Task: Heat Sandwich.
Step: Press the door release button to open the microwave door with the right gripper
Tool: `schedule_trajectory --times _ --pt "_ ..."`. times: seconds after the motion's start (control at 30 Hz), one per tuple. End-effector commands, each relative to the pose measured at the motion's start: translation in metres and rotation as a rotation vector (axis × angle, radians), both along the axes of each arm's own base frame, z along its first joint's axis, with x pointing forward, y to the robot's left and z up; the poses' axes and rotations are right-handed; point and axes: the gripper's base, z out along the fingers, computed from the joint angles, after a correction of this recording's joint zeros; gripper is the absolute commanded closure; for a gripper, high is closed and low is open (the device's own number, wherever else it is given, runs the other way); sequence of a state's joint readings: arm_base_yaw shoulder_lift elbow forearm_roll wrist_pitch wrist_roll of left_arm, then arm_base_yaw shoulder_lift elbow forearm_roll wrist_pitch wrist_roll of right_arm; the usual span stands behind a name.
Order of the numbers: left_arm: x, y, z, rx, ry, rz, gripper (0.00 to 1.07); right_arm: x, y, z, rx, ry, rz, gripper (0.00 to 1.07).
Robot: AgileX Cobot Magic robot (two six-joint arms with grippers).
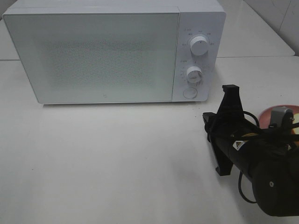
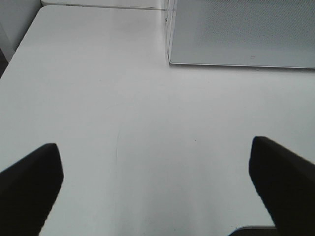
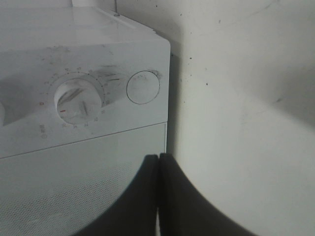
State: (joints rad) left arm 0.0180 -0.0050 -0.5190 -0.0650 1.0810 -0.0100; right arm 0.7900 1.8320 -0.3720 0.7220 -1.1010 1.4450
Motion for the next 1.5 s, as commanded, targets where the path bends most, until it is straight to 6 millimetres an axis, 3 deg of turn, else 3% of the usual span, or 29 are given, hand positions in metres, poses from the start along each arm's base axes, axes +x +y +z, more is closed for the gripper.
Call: schedule_trajectory --times 0.03,0.27,0.77,1.03,1.5 --pt "-0.003 0.000 0.000 -0.008 -0.033 0.003 0.09 0.006 0.008 -0.001 0.007 -0.010 0.019 1.07" --pt "-0.003 0.000 0.000 -0.008 -0.033 0.003 0.09 0.024 0.021 -0.012 0.006 -0.001 0.024 1.07" --pt "-0.003 0.000 0.000 -0.008 -0.033 0.003 0.09 0.072 0.016 -0.013 0.009 -0.001 -0.006 1.07" --pt "-0.003 0.000 0.000 -0.008 -0.033 0.003 0.09 0.088 0.012 -0.011 -0.006 -0.007 -0.015 1.07" --pt "-0.003 0.000 0.000 -0.008 -0.033 0.003 0.09 0.116 0.017 -0.026 -0.005 0.013 -0.023 1.07"
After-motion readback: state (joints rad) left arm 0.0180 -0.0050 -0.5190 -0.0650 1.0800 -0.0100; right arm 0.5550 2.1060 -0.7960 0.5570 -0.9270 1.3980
